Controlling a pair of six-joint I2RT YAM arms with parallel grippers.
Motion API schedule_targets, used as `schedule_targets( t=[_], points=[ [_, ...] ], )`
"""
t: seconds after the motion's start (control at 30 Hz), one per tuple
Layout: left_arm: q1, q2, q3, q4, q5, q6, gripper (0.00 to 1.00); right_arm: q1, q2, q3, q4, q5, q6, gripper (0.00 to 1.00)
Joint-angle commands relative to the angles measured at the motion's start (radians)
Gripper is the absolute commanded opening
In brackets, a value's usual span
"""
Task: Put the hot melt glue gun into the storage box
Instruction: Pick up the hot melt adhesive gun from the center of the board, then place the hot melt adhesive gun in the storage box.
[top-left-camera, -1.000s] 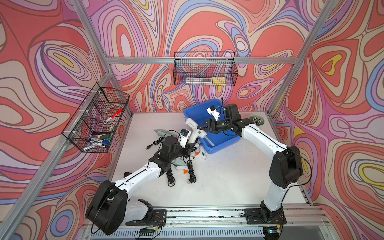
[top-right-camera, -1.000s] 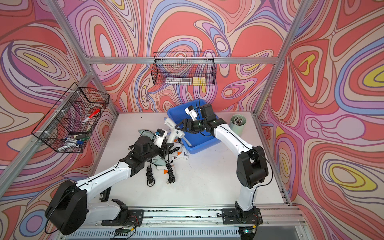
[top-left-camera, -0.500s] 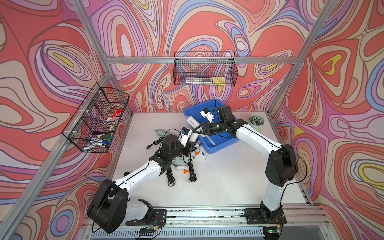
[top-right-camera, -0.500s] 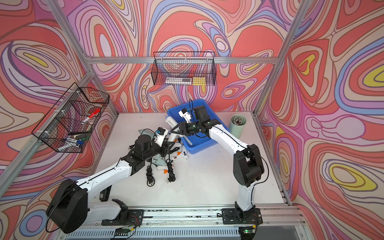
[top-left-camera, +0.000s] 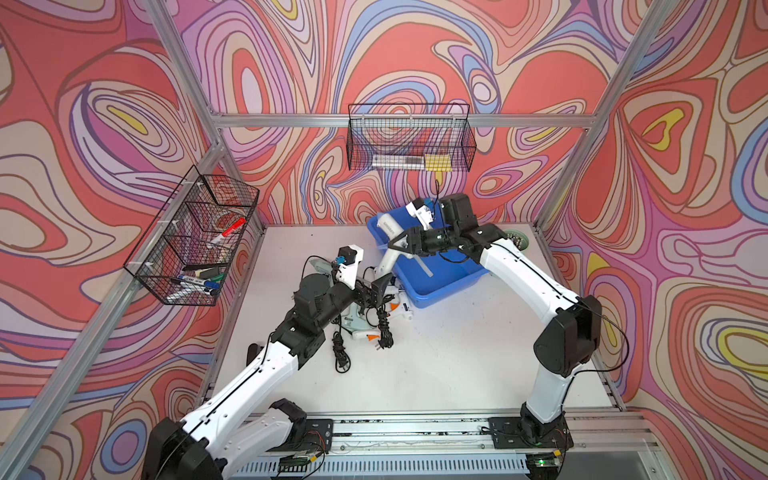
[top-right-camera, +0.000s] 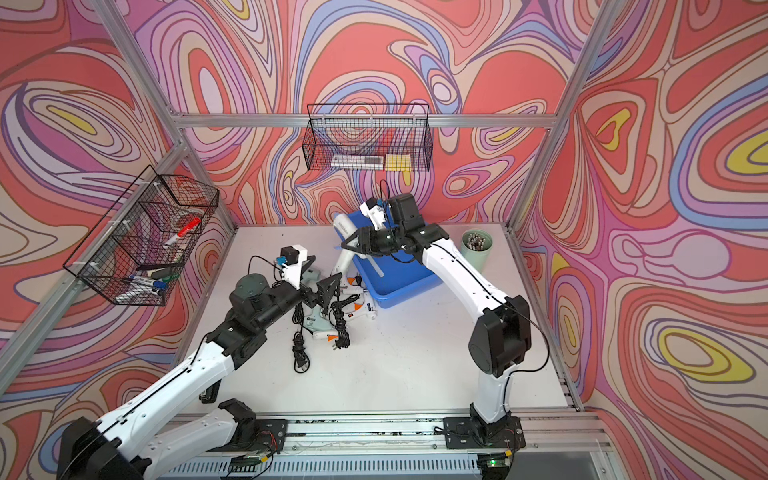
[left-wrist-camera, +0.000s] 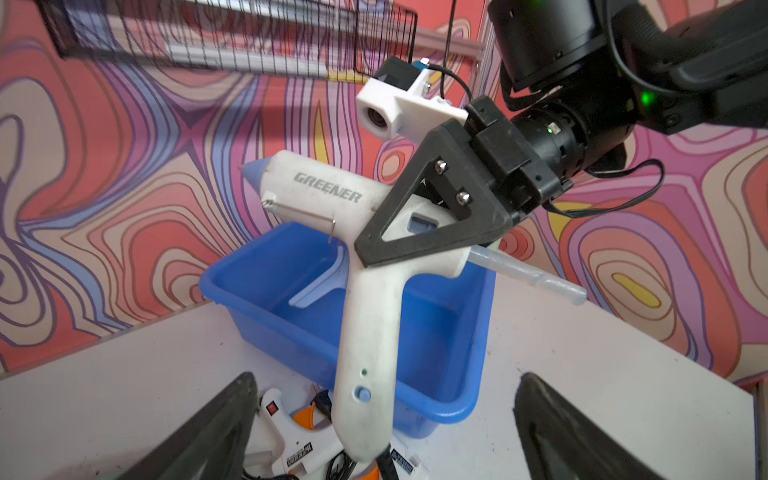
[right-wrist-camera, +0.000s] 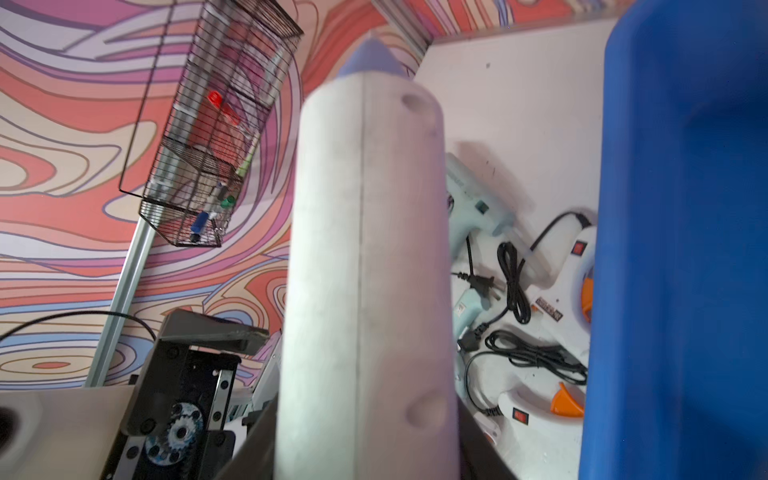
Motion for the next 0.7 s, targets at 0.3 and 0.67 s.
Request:
schedule_targets(
  t=[0.3, 0.67],
  points=[
    [0.0, -0.167, 0.069, -0.334, -0.348, -0.142, 0.99, -0.034, -0.091, 0.293, -0.08, 0.616, -0.15, 0.0],
    [0.0, -0.152, 0.076, -0.615, -0.548, -0.295, 0.99, -0.206, -0.089, 0.063, 0.053, 0.592, -0.056, 0.0]
  ],
)
